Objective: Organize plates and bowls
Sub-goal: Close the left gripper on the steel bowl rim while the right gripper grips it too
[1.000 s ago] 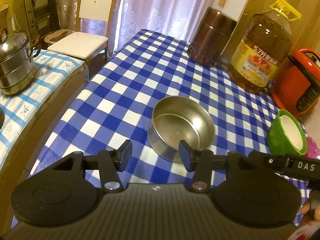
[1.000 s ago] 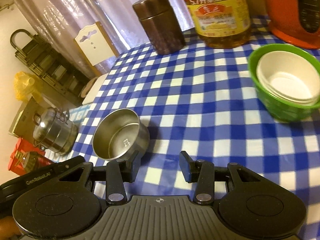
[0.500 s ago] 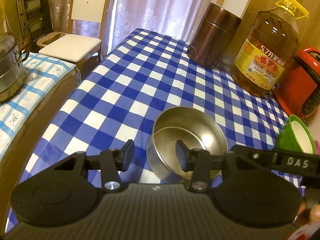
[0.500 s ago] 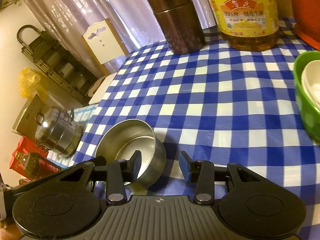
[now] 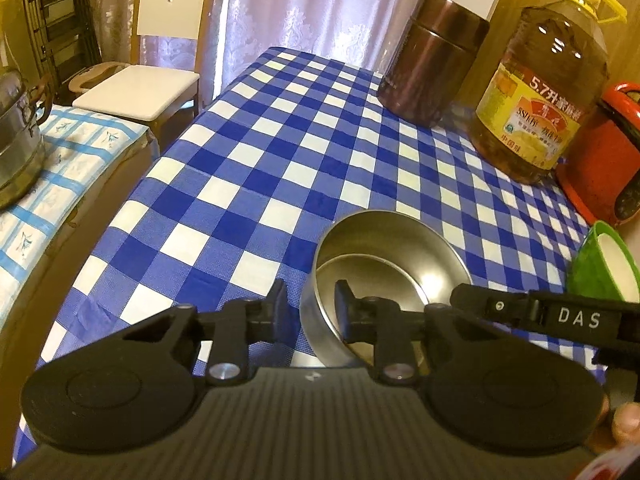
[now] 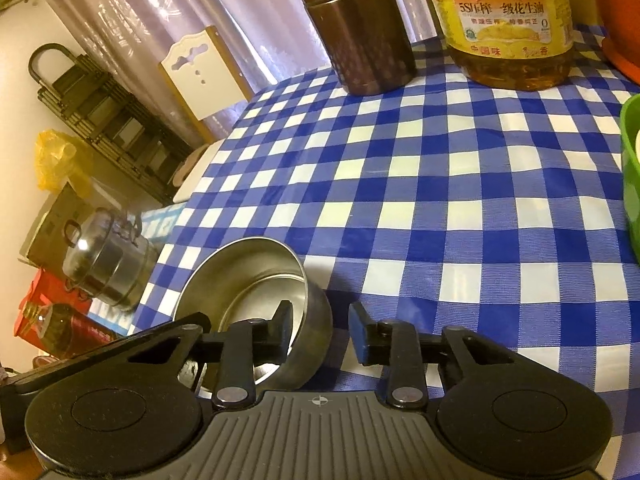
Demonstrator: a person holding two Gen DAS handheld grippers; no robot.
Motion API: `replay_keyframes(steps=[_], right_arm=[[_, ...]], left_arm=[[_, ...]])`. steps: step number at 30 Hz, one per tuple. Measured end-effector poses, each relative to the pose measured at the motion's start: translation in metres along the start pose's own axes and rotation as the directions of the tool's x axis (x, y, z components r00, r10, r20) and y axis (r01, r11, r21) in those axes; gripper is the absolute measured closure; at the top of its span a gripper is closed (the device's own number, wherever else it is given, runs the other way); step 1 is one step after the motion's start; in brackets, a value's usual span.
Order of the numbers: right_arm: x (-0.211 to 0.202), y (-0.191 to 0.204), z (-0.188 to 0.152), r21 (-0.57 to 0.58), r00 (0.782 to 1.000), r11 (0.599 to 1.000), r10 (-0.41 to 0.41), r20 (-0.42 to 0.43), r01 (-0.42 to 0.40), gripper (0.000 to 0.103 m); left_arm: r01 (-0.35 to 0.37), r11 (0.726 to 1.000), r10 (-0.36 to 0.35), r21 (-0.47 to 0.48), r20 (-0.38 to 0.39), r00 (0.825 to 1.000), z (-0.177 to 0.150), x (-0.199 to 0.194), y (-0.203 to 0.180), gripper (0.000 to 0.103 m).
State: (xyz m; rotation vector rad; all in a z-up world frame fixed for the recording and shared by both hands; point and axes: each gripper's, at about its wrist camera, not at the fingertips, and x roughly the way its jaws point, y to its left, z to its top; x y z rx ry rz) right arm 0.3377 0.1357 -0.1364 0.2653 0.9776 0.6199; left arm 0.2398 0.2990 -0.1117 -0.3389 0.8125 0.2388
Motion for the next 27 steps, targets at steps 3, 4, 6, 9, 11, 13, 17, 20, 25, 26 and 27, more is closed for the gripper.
replay_keyframes(steps=[3,4,6,9,11,13,17,20,25,26,27], right_arm=[[0.002,0.002,0.000,0.004,1.000,1.000,-0.003,-0.002,0.003,0.078],[0.002,0.002,-0.001,0.005,1.000,1.000,-0.002,-0.004,0.002,0.080],[0.003,0.002,-0.001,0.006,1.000,1.000,0.000,-0.005,0.000,0.083],[0.003,0.004,-0.001,-0.001,1.000,1.000,0.010,-0.006,-0.010,0.092],[0.002,0.007,-0.001,-0.009,1.000,1.000,0.006,-0.007,-0.006,0.093],[0.001,0.007,-0.002,-0.006,1.000,1.000,0.000,-0.007,0.000,0.094],[-0.005,0.002,-0.005,0.003,1.000,1.000,0.006,-0.014,-0.006,0.094],[-0.015,-0.002,-0.010,0.004,1.000,1.000,0.006,-0.014,-0.006,0.095],[-0.032,-0.018,-0.021,0.011,1.000,1.000,-0.007,-0.017,0.007,0.097],[-0.037,-0.022,-0.024,0.013,1.000,1.000,-0.010,-0.015,0.010,0.097],[-0.041,-0.026,-0.026,0.019,1.000,1.000,-0.015,-0.014,0.015,0.098]], left_arm=[[-0.002,1.000,0.002,0.010,-0.005,1.000,-0.001,0.001,-0.002,0.086],[-0.003,1.000,0.004,0.014,-0.005,1.000,-0.001,0.002,-0.003,0.087],[-0.004,1.000,0.004,0.011,-0.006,1.000,0.000,0.002,-0.004,0.090],[-0.016,0.999,0.016,0.029,-0.008,1.000,0.000,0.002,-0.009,0.093],[-0.018,0.999,0.018,0.034,-0.011,1.000,-0.001,0.001,-0.011,0.093],[-0.015,0.999,0.015,0.038,-0.015,1.000,-0.003,-0.001,-0.011,0.093],[-0.003,0.999,0.004,0.034,-0.029,1.000,-0.009,-0.007,-0.015,0.093],[0.003,0.999,-0.002,0.037,-0.037,0.999,-0.015,-0.014,-0.021,0.094],[0.028,0.998,-0.025,0.062,-0.047,0.999,-0.027,-0.028,-0.042,0.094],[0.034,0.997,-0.030,0.067,-0.049,0.998,-0.029,-0.031,-0.046,0.094],[0.040,0.997,-0.036,0.069,-0.052,0.998,-0.032,-0.033,-0.052,0.094]])
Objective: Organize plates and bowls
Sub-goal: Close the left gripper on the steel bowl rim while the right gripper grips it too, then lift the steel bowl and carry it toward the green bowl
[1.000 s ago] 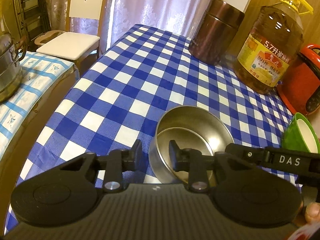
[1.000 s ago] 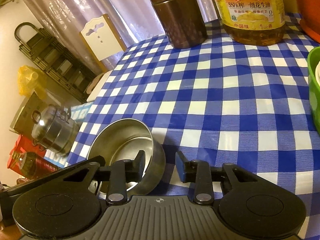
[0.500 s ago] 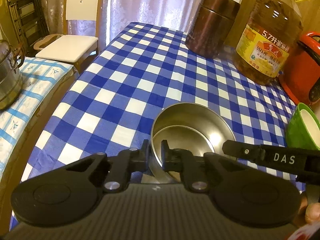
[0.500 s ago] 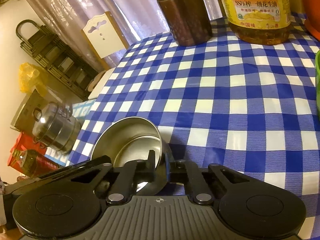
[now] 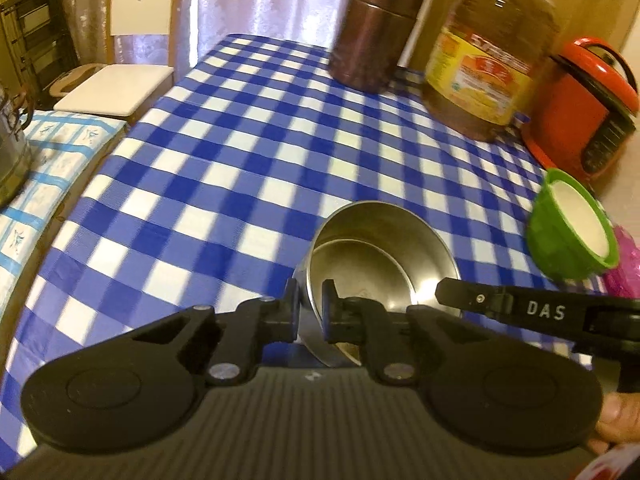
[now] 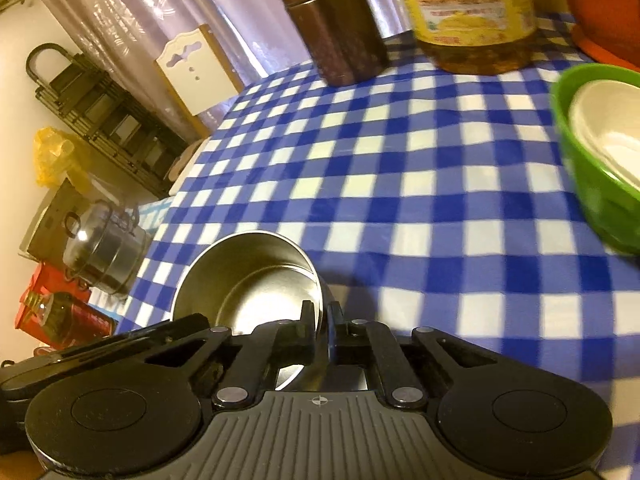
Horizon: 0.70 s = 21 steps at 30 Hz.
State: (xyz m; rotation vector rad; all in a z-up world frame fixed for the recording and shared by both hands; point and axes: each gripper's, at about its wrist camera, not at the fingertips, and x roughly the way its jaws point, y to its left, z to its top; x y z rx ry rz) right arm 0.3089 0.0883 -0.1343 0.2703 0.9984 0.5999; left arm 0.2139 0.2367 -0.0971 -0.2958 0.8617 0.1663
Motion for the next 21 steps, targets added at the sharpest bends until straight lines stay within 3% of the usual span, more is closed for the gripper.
replay_keyframes(steps=[13,21], right_arm=[[-0.074,-0.048,-0.036,0.069,0.997,0.995,-0.070,0.014,0.069,0.100],[-0.118,-0.068,-0.060,0.106,0.992,0.987,-0.124,0.001,0.124,0.100]], left_arm=[[0.078,0.996,-0.076,0.038,-0.053,0.996,-0.039,-0.027,-0.067,0.094],[0.121,0.985,-0.111,0.119,-0.089,0.990,-0.051,-0.044,-0.108,0.095]])
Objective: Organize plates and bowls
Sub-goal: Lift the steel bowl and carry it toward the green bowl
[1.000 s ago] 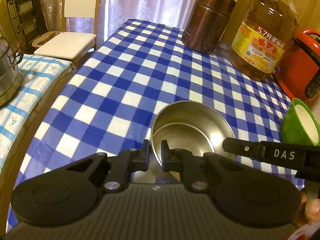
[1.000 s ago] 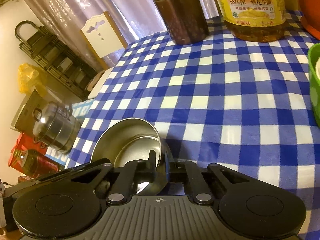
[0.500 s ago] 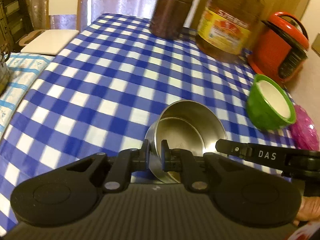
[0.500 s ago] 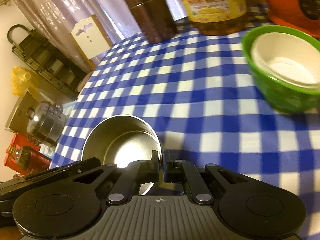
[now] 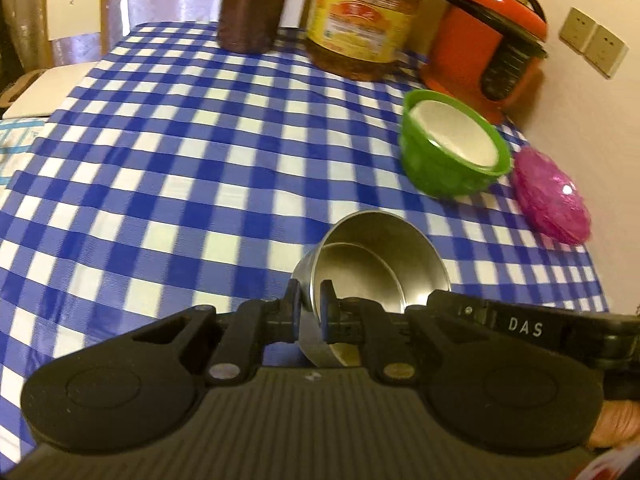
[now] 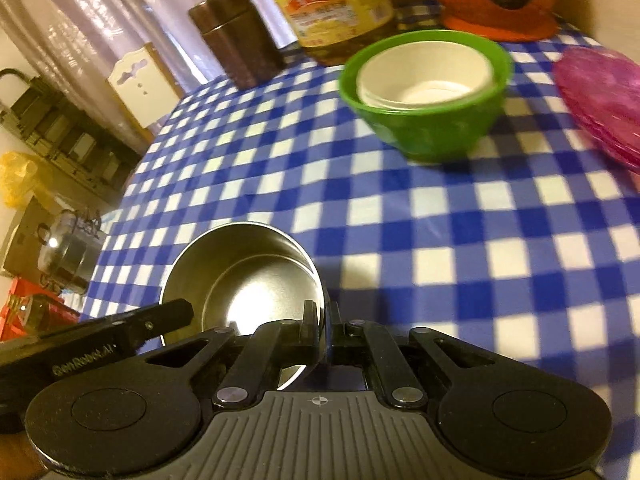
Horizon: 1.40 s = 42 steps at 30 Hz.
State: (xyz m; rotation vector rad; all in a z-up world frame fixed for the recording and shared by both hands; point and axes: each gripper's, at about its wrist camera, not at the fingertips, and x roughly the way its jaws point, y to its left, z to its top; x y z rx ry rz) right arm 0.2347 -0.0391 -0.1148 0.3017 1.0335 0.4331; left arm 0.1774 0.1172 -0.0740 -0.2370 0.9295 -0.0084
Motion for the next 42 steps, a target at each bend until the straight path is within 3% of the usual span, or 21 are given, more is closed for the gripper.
replay_keyframes(steps=[16,42], right_arm=[[-0.069,-0.045,-0.010,0.053,0.997,0.998,-0.048,0.053,0.045,0.100],[-0.108,-0.075,0.022,0.074,0.993,0.996,-0.064,0.103,0.057,0.100]], left_arm=[[0.074,0.996,-0.071,0.052,-0.045,0.996,-0.012,-0.006,-0.062,0.095],[0.154,0.987,-0.152,0.041,-0.048,0.987,0.018,-0.005,-0.103,0.095]])
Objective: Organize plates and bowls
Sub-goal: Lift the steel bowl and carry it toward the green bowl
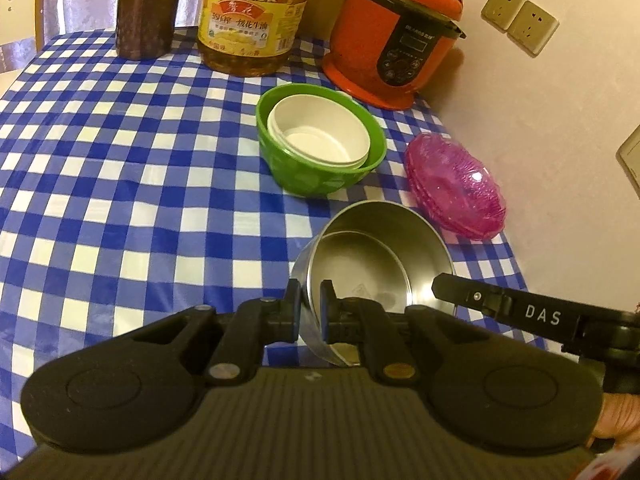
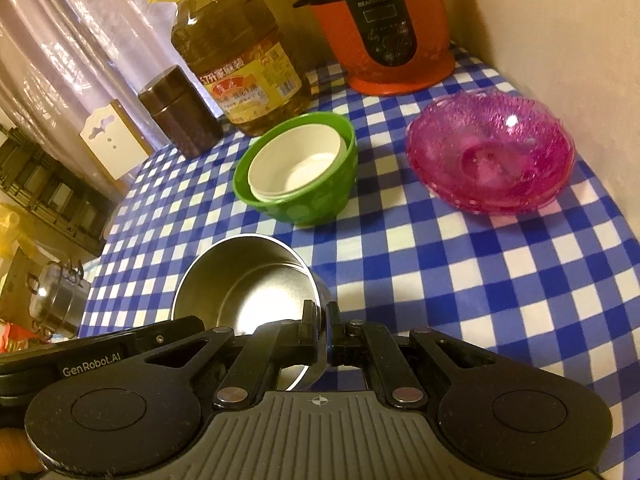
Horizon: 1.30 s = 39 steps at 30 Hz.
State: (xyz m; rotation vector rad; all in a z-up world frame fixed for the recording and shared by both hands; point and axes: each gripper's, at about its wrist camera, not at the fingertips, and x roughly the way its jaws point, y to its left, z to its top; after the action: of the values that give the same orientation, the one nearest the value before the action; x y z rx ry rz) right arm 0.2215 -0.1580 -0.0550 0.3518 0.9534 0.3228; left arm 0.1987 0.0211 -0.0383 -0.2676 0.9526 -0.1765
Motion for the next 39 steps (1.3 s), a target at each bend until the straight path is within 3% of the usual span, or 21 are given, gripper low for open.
replay_keyframes(steps=[26,39], right_arm=[[-0.014,-0.003,0.071,-0.044,0.999,0.999,-0.008,0.042,0.010,0.099],[0.000,0.006,0.103,-0.077,0.999,0.997,-0.010,0.048,0.014,0.099]], left_arm=[[0.063,0.998,-0.062,-0.026,0.021,0.998,0.064,0.007,-0.016,0.095],[0.057,0.998,-0.055,-0.041,0.036,0.998,0.095,0.016,-0.012,0.095]])
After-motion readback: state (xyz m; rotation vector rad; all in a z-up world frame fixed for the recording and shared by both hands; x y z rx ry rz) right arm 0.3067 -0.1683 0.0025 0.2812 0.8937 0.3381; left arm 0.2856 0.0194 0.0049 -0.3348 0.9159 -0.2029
